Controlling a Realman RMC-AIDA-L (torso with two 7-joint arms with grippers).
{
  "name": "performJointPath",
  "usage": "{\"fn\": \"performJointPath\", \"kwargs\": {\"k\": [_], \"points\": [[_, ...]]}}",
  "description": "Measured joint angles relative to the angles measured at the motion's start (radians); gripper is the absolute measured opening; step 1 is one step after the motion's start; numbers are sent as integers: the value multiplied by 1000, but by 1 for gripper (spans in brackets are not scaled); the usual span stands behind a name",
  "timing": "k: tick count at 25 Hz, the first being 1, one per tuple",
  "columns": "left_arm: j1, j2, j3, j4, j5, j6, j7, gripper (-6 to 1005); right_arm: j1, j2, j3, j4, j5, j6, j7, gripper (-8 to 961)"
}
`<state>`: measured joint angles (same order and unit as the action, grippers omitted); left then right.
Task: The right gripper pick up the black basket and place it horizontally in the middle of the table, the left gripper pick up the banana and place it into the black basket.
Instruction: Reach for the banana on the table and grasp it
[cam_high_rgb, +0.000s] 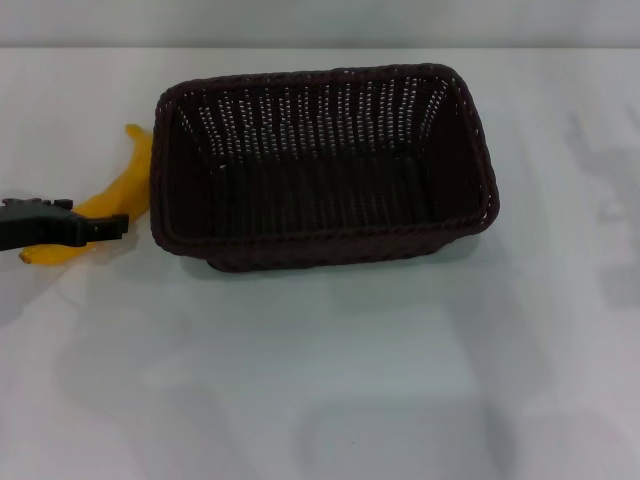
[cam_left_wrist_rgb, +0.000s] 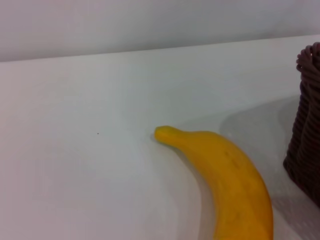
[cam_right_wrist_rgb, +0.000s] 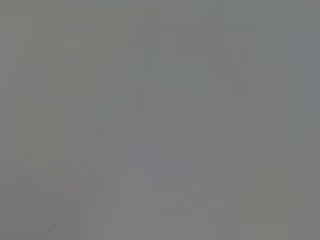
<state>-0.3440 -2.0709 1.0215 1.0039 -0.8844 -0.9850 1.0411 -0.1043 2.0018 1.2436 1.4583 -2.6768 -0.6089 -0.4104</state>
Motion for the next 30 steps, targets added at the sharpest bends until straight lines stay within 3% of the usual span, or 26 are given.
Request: {"fn": "performJointPath", "kwargs": {"k": [8,28,30], "points": [[-32,5,-26,-38,7,-11,-15,836,0,0,-3,11,0,0,-2,734],[-35,5,-26,-38,19,13,-18,826,2,0,-4,14,0,-1,2,734],[-35,5,-26,-38,19,13,-19,740,2,0,-4,14,0,-2,2,734]]}}
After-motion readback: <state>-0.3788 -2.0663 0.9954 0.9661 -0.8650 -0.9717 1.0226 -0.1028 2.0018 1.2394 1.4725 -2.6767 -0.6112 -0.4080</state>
